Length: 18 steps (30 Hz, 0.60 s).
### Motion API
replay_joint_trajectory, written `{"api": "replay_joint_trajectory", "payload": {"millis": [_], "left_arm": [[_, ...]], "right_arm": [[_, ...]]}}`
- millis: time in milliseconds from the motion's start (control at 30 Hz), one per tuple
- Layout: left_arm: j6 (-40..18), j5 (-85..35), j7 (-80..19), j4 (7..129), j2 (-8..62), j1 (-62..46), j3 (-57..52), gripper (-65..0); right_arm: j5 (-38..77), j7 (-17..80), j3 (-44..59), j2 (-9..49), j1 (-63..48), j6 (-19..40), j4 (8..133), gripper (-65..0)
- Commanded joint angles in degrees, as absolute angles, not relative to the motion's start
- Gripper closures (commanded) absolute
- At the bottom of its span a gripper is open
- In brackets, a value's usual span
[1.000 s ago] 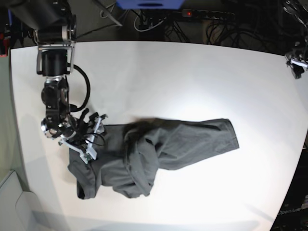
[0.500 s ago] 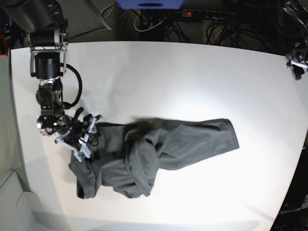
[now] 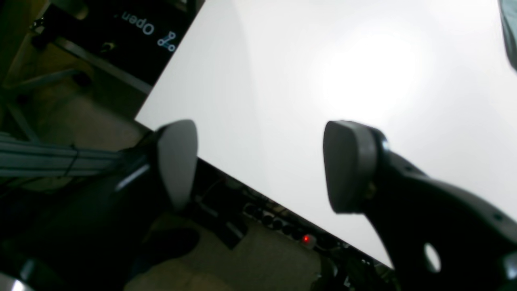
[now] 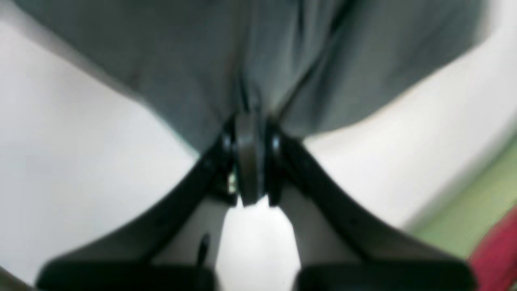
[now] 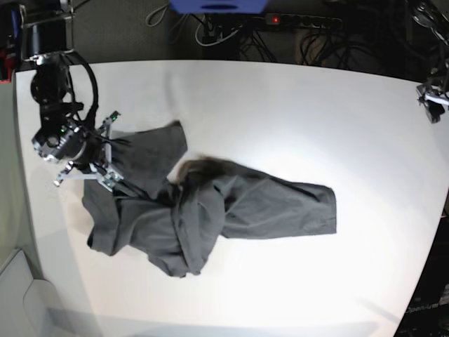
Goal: Layout the t-shirt on the table in an organized manner, then fold the t-shirt properly
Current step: 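Drag the t-shirt with the right gripper to spread it out, then grasp the t-shirt with the right gripper and pull it outward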
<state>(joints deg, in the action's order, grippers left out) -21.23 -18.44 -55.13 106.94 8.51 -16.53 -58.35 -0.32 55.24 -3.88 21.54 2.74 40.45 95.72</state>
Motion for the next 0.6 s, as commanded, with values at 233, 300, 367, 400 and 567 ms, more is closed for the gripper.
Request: {"api": "replay_joint_trajectory", "payload": {"millis": [233, 300, 367, 400, 567], "left_arm": [[-21.2, -18.8, -54.0, 107.9, 9.5, -17.0, -58.9, -47.3], [-21.2, -18.8, -54.0, 108.0, 9.5, -17.2, -58.9, -47.3], [-21.2, -18.8, -53.9, 107.6, 9.9, -17.6, -59.0, -47.4], [-21.2, -18.8, -53.6, 107.6, 10.0, -18.3, -59.0, -47.4], [-21.2, -18.8, -53.4, 107.7, 10.1, -18.9, -59.0, -47.5]], "right_arm": [[-0.5, 58.9, 7.3, 23.0, 5.8, 40.0, 100.7, -8.1], [-0.5, 59.4, 8.7, 23.1, 6.5, 40.0, 98.1, -12.7], [-0.6, 59.5, 10.2, 23.8, 6.9, 40.0, 95.6, -17.3], [-0.6, 59.4, 10.8, 24.2, 7.0, 40.0, 94.3, -19.7], [-0.5, 60.4, 13.5, 24.2, 6.5, 40.0, 95.7, -27.5]]}}
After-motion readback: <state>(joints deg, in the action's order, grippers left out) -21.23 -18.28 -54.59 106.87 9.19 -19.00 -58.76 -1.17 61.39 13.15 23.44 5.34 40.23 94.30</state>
